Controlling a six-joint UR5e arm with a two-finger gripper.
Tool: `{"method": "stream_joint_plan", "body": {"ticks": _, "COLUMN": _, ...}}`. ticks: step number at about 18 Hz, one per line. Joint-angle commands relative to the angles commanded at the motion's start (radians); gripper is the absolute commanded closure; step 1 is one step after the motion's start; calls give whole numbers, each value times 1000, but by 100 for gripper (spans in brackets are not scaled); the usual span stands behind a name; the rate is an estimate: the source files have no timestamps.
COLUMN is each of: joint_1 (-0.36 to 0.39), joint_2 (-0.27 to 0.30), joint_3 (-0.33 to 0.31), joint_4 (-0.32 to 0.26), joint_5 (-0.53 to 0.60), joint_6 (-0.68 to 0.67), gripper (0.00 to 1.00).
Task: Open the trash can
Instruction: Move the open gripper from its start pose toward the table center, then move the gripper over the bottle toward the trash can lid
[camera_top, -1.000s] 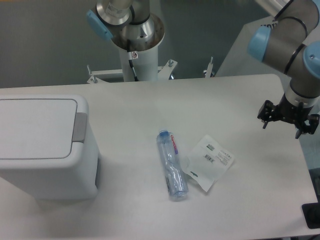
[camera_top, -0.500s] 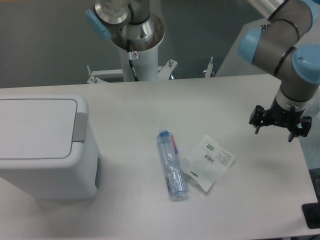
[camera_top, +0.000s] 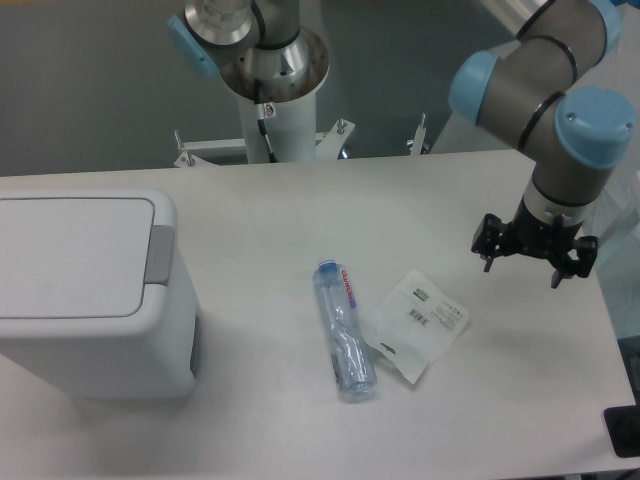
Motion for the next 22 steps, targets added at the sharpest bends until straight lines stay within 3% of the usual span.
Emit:
{"method": "stream_joint_plan", "body": {"ticks": 10, "joint_1": -109, "joint_2": 91, "joint_3": 29, "joint_4": -25, "joint_5": -216, "joint_6": -344, "gripper": 0}}
{"method": "stream_joint_plan", "body": {"ticks": 15, "joint_1": -158, "joint_2": 137, "joint_3": 26, "joint_4": -26, "joint_5": -295, "joint_6": -442, "gripper": 0}}
{"method": "stream_joint_plan", "body": {"ticks": 22, "joint_1": -195, "joint_2": 137, "joint_3": 34, "joint_4": -19, "joint_5": -350, "joint_6": -528, "gripper": 0}}
